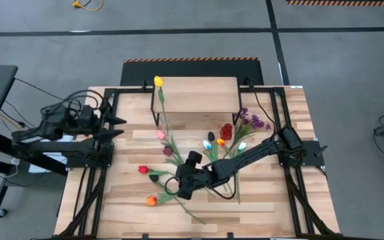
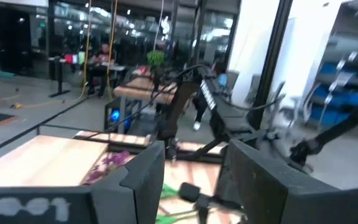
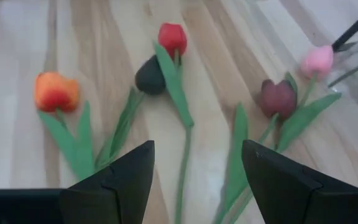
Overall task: Pick and place flowers into a vace then onto a shelf
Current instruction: Put the red flower into the transparent vase
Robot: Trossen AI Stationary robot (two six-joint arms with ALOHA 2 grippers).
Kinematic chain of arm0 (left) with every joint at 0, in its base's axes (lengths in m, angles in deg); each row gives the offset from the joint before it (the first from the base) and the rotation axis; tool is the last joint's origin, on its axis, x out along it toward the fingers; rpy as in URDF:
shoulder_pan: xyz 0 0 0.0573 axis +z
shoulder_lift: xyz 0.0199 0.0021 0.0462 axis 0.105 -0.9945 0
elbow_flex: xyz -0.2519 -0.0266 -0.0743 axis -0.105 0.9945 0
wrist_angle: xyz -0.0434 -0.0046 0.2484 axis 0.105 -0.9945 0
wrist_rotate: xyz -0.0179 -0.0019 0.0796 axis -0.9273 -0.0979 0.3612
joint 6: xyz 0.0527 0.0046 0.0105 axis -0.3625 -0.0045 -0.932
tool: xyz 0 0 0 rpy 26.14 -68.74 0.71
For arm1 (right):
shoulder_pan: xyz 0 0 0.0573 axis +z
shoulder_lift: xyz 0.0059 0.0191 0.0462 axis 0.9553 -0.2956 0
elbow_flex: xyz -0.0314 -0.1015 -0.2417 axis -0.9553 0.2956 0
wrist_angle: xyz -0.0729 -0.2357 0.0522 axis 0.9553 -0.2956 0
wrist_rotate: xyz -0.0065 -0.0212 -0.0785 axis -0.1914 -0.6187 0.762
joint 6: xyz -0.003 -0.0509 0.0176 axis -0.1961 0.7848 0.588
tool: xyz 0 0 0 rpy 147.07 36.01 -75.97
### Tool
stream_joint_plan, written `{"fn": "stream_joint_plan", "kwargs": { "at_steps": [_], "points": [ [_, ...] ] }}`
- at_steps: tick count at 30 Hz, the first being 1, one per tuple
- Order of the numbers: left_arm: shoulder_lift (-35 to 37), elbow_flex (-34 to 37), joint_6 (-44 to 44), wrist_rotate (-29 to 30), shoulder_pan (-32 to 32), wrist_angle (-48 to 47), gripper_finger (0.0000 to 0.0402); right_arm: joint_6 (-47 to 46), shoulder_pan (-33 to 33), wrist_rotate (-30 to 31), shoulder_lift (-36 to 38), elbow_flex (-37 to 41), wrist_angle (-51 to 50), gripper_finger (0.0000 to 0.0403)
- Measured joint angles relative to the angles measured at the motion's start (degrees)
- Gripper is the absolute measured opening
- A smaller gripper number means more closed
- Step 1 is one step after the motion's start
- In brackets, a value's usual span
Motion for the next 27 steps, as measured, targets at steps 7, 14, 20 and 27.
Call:
{"fn": "stream_joint_plan", "kwargs": {
  "at_steps": [7,14,20,27],
  "points": [
    [5.02,10.69,2.68,-0.14,-2.22,7.11,0.0169,4.55,-0.26,-1.18,0.11,5.24,10.60,0.0233],
    [5.92,17.16,4.18,0.20,-6.83,13.47,0.0169,4.69,-2.05,-2.70,0.11,8.83,15.34,0.0233],
    [6.02,19.24,4.08,3.59,-10.82,16.34,0.0169,4.71,-3.73,-6.71,0.11,12.58,21.27,0.0232],
    [5.90,20.76,3.72,7.27,-14.03,17.52,0.0169,5.97,-4.56,-10.35,-4.62,12.76,27.20,0.0213]
  ]
}}
